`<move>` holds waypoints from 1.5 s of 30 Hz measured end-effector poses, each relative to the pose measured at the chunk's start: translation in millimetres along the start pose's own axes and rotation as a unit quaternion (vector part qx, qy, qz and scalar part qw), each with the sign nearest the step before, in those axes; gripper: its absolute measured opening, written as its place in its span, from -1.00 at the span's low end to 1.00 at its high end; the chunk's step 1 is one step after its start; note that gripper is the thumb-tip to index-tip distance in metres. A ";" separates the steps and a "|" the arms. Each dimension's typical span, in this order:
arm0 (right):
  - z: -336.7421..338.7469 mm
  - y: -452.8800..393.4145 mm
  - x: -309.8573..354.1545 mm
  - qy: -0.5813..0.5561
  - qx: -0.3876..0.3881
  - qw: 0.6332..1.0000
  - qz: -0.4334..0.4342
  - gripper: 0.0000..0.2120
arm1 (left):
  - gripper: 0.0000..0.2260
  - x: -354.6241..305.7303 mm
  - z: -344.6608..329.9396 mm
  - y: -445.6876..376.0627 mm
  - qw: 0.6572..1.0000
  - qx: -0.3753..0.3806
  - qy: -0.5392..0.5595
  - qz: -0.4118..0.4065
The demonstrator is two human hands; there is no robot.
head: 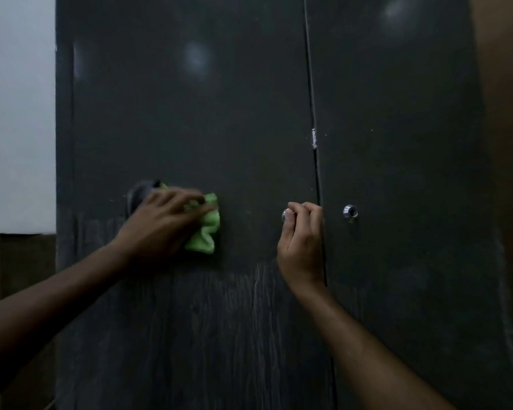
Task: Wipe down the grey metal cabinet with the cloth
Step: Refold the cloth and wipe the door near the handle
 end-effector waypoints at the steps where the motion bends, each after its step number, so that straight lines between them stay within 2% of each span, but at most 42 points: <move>1: -0.2 0.5 1.1 -0.001 -0.001 1.000 0.001 -0.79 | -0.59 8.9 5.8 -8.3 0.998 -0.021 0.002 0.061; 3: -0.6 0.7 1.4 -0.001 0.001 1.000 0.005 -0.77 | -0.60 7.7 9.7 -25.9 0.987 -0.057 0.003 0.149; 4: -0.8 0.8 0.6 -0.001 0.004 1.000 0.004 -0.77 | -0.61 1.3 9.7 -28.9 0.985 -0.063 0.013 0.160; 7: -3.1 2.2 -0.4 0.003 0.008 1.000 0.000 -0.77 | -0.62 -4.5 5.8 -4.5 0.995 -0.019 0.031 0.090; 9: -5.3 2.5 -0.5 0.018 0.006 1.000 0.000 -0.78 | -0.49 7.9 10.1 23.0 0.998 0.059 0.015 0.027; 11: -6.7 2.9 -0.1 0.044 0.006 0.999 0.005 -0.80 | -0.43 22.1 15.2 39.8 0.996 0.092 -0.007 -0.006; 13: -6.5 3.1 1.0 0.067 0.007 0.998 0.008 -0.80 | -0.48 31.2 19.4 36.3 0.997 0.071 -0.019 0.036; 16: -4.8 2.9 4.9 0.098 0.019 0.995 0.004 -0.78 | -0.59 17.4 20.7 11.7 0.985 0.002 -0.006 0.171; 17: -3.9 1.9 6.1 0.106 0.023 0.994 0.001 -0.77 | -0.59 6.9 15.6 9.6 0.985 -0.007 -0.003 0.174; 18: -3.2 1.3 7.4 0.110 0.027 0.994 -0.003 -0.77 | -0.58 -2.6 8.3 15.6 0.990 0.003 -0.004 0.138; 20: -2.4 0.9 9.8 0.117 0.032 0.993 -0.010 -0.77 | -0.55 -10.9 1.6 46.9 0.999 0.047 -0.010 0.001; 22: -2.9 0.8 10.3 0.117 0.035 0.992 -0.014 -0.78 | -0.54 6.5 7.1 83.1 0.996 0.065 -0.023 -0.061; 23: -3.6 1.2 10.0 0.117 0.037 0.992 -0.016 -0.77 | -0.54 22.2 11.5 95.1 0.997 0.057 -0.033 -0.038; 26: -4.5 2.0 9.5 0.119 0.038 0.992 -0.010 -0.79 | -0.56 64.7 27.0 97.6 0.987 0.017 -0.065 0.144; 28: -3.5 1.6 9.1 0.120 0.040 0.992 -0.007 -0.80 | -0.55 60.0 25.8 87.2 0.975 -0.005 -0.055 0.214; 29: -3.0 1.6 9.1 0.122 0.044 0.992 -0.005 -0.80 | -0.54 49.1 20.5 89.0 0.977 -0.002 -0.046 0.207; 30: -2.8 2.0 9.3 0.124 0.047 0.991 -0.004 -0.80 | -0.53 37.2 13.5 97.8 0.985 0.014 -0.036 0.167; 32: -2.5 2.3 9.4 0.127 0.052 0.991 0.000 -0.81 | -0.52 17.6 7.4 127.3 0.997 0.059 -0.033 0.043; 34: -3.3 2.4 8.3 0.129 0.053 0.990 -0.002 -0.81 | -0.53 23.1 15.4 144.0 0.996 0.074 -0.047 -0.030; 35: -3.9 2.7 7.2 0.129 0.054 0.990 -0.005 -0.81 | -0.55 32.4 20.4 141.5 0.996 0.066 -0.054 -0.019; 37: -5.4 2.8 5.5 0.128 0.055 0.990 -0.009 -0.81 | -0.56 52.3 30.2 120.9 0.993 0.032 -0.061 0.099; 39: -5.2 2.7 4.5 0.117 0.053 0.992 -0.007 -0.83 | -0.57 59.2 34.3 97.1 0.973 -0.005 -0.057 0.224; 40: -4.8 2.6 3.4 0.110 0.052 0.993 -0.004 -0.83 | -0.57 53.2 31.8 89.4 0.968 -0.013 -0.048 0.245; 42: -4.8 2.8 0.6 0.099 0.050 0.994 0.000 -0.84 | -0.54 31.3 20.9 89.6 0.982 0.012 -0.034 0.184; 45: -5.8 3.7 -2.5 0.087 0.042 0.995 0.000 -0.85 | -0.51 -0.2 10.6 123.3 0.996 0.079 -0.049 -0.006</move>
Point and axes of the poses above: each hand's wrist, its own y-axis away from the middle knuckle, its own z-axis out of the back of the hand, x = y × z, the point moved 2 cm from there along -y, towards the middle knuckle, and after that the axes turned 4 degrees about -y, right-handed, at the moved point
